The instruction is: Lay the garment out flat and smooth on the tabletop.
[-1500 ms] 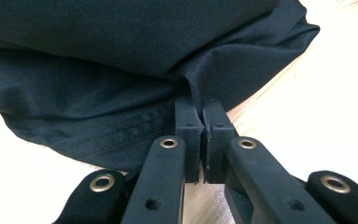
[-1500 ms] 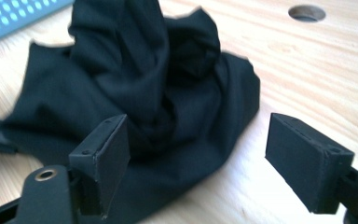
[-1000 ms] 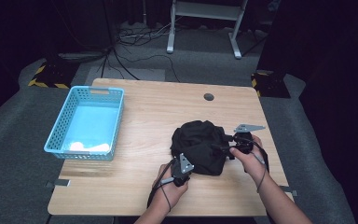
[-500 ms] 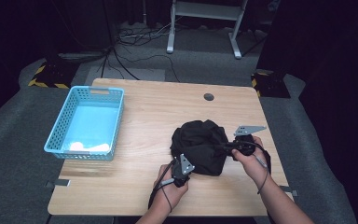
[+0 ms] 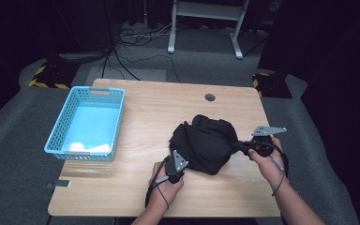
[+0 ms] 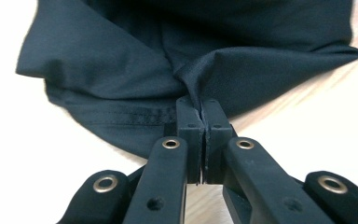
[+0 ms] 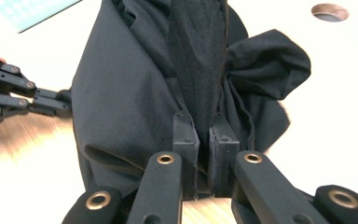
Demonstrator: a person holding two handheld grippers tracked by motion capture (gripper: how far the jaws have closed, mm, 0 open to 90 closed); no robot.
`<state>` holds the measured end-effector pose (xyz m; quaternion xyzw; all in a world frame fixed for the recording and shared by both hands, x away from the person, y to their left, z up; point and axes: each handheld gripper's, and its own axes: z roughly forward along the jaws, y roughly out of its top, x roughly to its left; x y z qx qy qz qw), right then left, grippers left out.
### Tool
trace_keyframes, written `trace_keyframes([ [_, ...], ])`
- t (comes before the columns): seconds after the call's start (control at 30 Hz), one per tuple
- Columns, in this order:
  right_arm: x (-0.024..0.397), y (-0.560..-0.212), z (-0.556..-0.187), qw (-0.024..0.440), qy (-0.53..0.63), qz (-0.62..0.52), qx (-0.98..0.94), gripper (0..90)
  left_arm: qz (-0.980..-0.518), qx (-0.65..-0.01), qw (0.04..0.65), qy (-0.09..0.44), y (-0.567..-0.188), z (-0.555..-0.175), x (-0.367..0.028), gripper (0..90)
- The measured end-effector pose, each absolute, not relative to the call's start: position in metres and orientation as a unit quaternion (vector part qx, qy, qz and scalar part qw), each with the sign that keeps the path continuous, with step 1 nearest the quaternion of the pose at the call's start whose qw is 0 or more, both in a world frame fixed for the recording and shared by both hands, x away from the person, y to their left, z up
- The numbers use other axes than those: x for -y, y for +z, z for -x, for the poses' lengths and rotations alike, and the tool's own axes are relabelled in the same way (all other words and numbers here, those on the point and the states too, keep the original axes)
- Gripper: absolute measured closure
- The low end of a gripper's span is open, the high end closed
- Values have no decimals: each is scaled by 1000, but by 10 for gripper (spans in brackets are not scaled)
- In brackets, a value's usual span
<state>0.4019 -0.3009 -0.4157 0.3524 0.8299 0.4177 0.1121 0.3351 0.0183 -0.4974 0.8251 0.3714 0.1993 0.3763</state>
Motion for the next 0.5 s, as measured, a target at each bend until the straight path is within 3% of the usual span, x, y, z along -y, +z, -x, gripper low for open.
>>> trace_keyframes([
  [0.5, 336, -403, -396, 142, 399, -382, -822, 845, -797, -417, 366, 239, -489, -340, -58, 880],
])
